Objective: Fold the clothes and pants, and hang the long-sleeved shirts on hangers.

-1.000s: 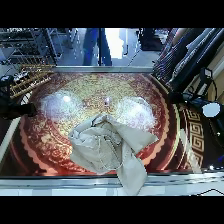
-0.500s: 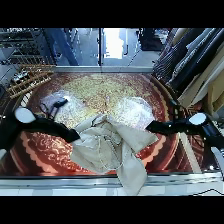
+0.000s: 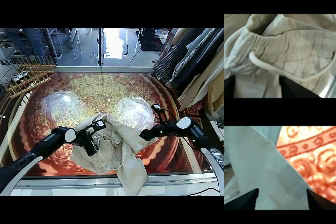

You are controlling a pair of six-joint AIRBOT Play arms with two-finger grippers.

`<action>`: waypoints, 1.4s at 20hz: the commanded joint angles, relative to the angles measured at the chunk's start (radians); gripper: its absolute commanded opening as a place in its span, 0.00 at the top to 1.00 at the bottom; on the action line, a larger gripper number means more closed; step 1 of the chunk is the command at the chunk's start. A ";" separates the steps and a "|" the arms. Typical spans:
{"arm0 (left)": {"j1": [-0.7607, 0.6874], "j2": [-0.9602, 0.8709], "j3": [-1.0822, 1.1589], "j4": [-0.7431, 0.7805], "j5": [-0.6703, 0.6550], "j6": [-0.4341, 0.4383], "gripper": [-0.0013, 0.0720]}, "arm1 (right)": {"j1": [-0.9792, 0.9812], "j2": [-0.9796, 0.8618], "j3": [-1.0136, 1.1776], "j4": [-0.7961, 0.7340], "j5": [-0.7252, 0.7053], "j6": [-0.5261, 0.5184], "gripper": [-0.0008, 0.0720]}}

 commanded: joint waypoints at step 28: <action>-0.058 -0.107 0.175 -0.087 0.146 -0.288 0.19 | 0.027 -0.034 0.525 -0.295 -0.018 0.205 0.97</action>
